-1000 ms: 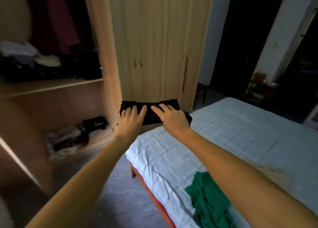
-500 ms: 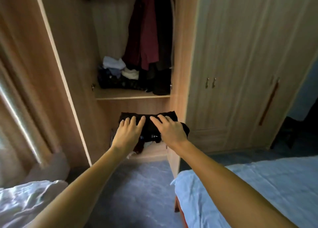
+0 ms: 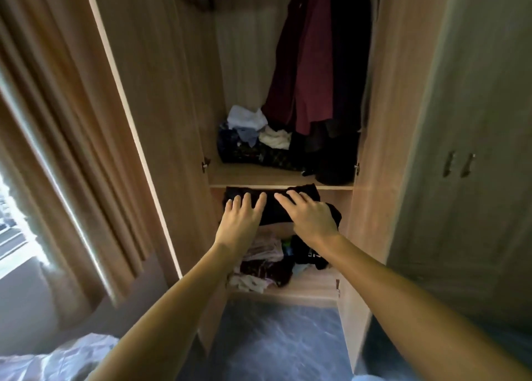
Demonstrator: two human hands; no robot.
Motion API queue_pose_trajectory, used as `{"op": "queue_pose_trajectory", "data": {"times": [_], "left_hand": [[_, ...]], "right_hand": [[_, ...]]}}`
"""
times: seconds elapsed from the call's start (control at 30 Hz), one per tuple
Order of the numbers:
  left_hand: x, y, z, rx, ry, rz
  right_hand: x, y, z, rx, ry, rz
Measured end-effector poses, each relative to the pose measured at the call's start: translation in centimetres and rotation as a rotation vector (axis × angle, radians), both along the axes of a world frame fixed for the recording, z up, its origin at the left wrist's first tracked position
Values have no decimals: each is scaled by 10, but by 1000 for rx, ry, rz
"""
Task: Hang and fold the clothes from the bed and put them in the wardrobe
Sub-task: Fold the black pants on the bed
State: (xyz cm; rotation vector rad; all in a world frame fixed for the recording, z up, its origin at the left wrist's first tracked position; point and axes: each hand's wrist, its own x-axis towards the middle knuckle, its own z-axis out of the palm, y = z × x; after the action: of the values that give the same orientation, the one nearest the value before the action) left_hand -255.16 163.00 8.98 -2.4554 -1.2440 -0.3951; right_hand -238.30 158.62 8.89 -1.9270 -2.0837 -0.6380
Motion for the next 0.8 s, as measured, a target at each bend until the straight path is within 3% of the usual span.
{"op": "queue_pose_trajectory", "data": {"times": [0.4,0.8], "left_hand": [[19,247,-23,63,-16,-2],[56,458,-78,-146,41,116]], "right_hand": [[17,237,-6,-34,-71,-5],[53,461,-68,-172,-13,25]]}}
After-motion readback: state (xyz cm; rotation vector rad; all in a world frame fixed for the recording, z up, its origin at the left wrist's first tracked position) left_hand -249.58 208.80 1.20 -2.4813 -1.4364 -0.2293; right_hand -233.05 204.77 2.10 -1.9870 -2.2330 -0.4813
